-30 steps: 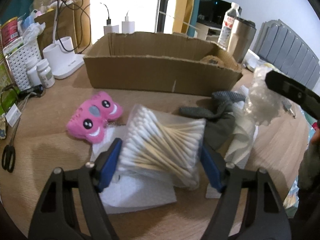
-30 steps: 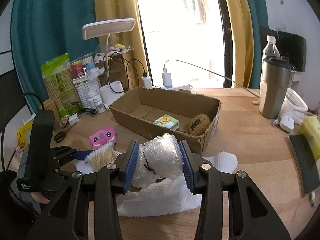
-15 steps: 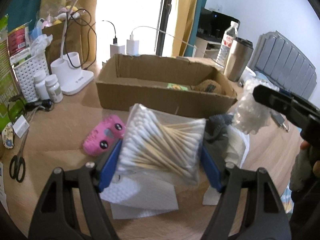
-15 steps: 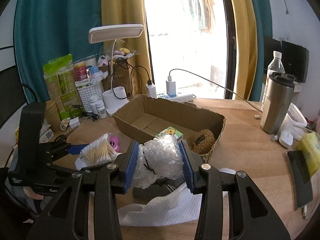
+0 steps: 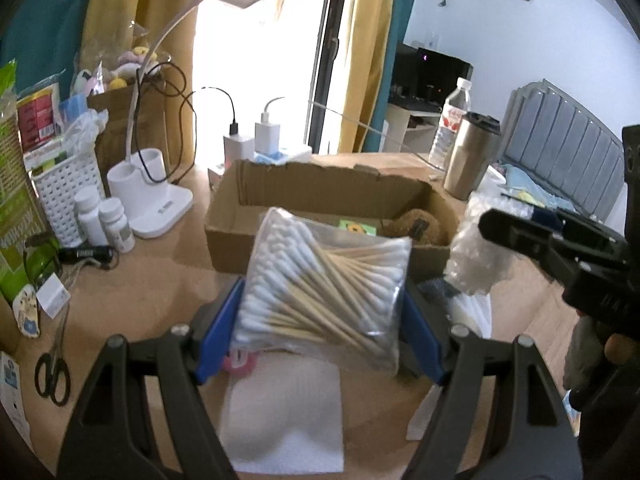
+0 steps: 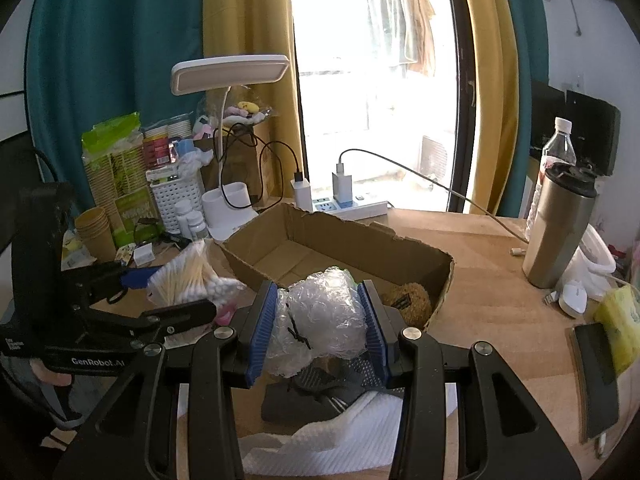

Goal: Organize soft objects
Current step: 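Lower both held items into the cardboard box and open both grippers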

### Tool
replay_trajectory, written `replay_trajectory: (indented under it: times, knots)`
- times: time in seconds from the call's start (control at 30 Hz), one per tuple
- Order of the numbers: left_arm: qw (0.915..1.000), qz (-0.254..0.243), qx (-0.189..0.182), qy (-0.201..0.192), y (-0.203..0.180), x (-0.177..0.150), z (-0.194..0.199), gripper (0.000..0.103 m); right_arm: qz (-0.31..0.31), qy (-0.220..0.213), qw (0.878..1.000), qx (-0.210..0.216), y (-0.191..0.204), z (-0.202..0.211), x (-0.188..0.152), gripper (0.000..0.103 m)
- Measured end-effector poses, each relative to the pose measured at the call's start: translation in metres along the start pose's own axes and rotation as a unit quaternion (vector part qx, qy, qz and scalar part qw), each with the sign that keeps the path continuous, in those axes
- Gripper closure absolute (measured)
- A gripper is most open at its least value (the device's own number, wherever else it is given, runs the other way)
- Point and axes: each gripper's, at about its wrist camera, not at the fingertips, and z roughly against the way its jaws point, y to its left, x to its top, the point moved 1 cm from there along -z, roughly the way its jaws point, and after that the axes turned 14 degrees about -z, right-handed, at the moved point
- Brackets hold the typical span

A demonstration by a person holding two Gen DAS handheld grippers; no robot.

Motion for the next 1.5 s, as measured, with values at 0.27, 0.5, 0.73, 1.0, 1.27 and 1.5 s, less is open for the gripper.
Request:
replay_trajectory:
  times: [0.27,0.5,0.73,1.0,1.27,1.5]
  knots:
    - [0.9999,-0.003,0.000,-0.015,0.003,0.012,-0.003,0.027,-0.001,0.002,1.000,-0.003,-0.005,-0.009,0.006,0.059]
    - [0.9998,-0.005,0.004,-0.021,0.012,0.023,-0.010,0.027,-0.004,-0.002,1.000,-0.007,-0.012,-0.018,0.015,0.059]
    - [0.9997,-0.004,0.009,-0.021,0.020,0.031,-0.022,0.027,-0.008,-0.001,1.000,-0.012,-0.021,-0.030,0.023,0.059]
    - [0.9998,-0.004,0.010,-0.018,0.026,0.040,-0.042,0.027,-0.016,0.005,1.000,-0.015,-0.033,-0.047,0.027,0.059]
    - [0.9998,-0.007,0.013,-0.012,0.027,0.047,-0.062,0.026,-0.024,0.013,0.999,-0.022,-0.042,-0.063,0.027,0.059]
    - [0.9999,0.005,0.012,0.002,0.032,0.046,-0.077,0.026,-0.033,0.028,0.999,-0.030,-0.048,-0.075,0.022,0.059]
